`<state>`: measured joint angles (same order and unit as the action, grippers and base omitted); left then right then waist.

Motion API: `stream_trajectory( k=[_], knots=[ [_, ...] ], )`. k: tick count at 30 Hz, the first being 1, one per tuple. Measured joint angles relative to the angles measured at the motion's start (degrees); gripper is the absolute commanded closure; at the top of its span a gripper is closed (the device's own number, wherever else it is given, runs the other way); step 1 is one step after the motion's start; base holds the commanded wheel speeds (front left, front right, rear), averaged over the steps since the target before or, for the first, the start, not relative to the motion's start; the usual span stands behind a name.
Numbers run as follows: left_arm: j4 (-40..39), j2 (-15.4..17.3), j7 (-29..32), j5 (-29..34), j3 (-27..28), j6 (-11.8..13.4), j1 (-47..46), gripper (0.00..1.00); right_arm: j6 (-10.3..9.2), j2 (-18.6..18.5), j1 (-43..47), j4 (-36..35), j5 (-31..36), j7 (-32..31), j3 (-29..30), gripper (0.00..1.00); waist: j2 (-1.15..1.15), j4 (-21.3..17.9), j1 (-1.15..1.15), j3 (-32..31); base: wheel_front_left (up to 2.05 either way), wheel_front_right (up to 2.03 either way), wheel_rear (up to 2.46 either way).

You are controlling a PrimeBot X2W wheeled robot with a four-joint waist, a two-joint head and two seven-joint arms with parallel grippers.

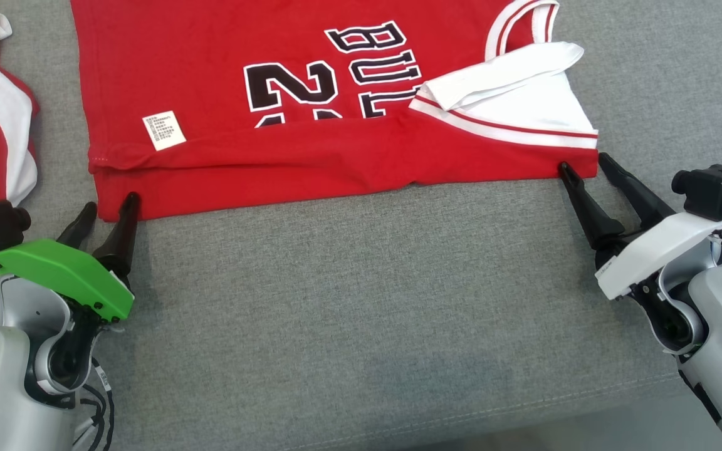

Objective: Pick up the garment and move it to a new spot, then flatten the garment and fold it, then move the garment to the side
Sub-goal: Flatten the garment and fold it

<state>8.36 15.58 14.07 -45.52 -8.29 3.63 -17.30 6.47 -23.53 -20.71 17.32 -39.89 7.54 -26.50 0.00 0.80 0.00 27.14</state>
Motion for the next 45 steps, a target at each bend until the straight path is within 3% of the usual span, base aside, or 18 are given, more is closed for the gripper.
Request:
stream_trajectory(
  k=[2, 8, 10, 11, 12, 13, 14, 23, 34, 45],
  knots=[
    [0.16, 0.01, 0.01, -0.01, 0.00, 0.00, -0.07, 0.00, 0.00, 0.01, -0.05, 0.01, 0.01, 0.08, -0.03, 0.00, 0.00, 0.03, 0.00, 0.28, 0.00, 0.00, 0.00],
    [0.45, 0.12, 0.80, -0.02, -0.41, 0.00, -0.41, 0.00, 0.00, 0.08, -0.63, 0.00, 0.01, 0.07, -0.42, 0.15, 0.00, 0.08, 0.00, 0.68, 0.00, 0.00, 0.00],
    [0.59, 0.18, 1.13, -0.04, -0.58, -0.01, -0.66, 0.00, 0.00, 0.10, -0.97, 0.10, 0.01, 0.05, -0.58, 0.36, 0.00, 0.09, 0.00, 0.72, 0.00, 0.00, 0.00],
    [0.62, 0.20, 1.47, -0.21, -0.62, -0.01, -0.74, 0.00, 0.00, 0.14, -1.10, 0.13, 0.01, 0.05, -0.68, 0.52, 0.00, 0.10, 0.00, 0.72, 0.00, 0.00, 0.00],
    [0.69, 0.21, 1.63, -0.34, -0.65, -0.02, -0.88, 0.33, 0.00, 0.16, -1.12, 0.19, 0.01, 0.04, -0.77, 0.60, 0.00, 0.10, 0.00, 0.71, 0.00, 0.00, 0.00],
    [0.78, 0.23, 1.80, -0.51, -0.73, -0.04, -0.95, 0.73, 0.00, 0.20, -1.12, 0.24, 0.01, 0.04, -0.89, 0.80, 0.00, 0.11, 0.00, 0.70, 0.00, 0.00, 0.00],
    [0.83, 0.32, 2.15, -0.69, -0.82, -0.11, -1.00, 1.00, 0.01, 0.23, -1.12, 0.33, 0.01, -0.01, -1.05, 0.98, 0.00, 0.13, 0.00, 0.67, 0.00, 0.00, 0.00],
    [2.05, 0.43, 4.63, -2.60, -1.36, -1.69, -1.21, 1.00, 0.08, 0.62, -1.12, 1.34, -1.67, -0.62, -1.69, 1.00, 0.00, 0.22, 0.00, -0.61, 0.00, 0.00, 0.00],
    [0.07, 0.47, 8.62, -6.97, -2.00, -3.85, 2.34, 1.00, 0.57, -2.23, -0.46, 1.09, -5.83, -2.19, 0.02, 1.00, 0.00, 0.59, 0.00, -4.59, 0.00, 0.00, 0.00],
    [-2.68, 1.44, 12.24, -11.24, -1.42, -4.69, 9.29, 1.00, 0.58, -3.70, 9.12, 1.00, -11.06, -4.33, 0.57, 1.00, 0.00, 1.60, 0.00, -8.53, 0.00, 0.00, 0.00]
  ],
)
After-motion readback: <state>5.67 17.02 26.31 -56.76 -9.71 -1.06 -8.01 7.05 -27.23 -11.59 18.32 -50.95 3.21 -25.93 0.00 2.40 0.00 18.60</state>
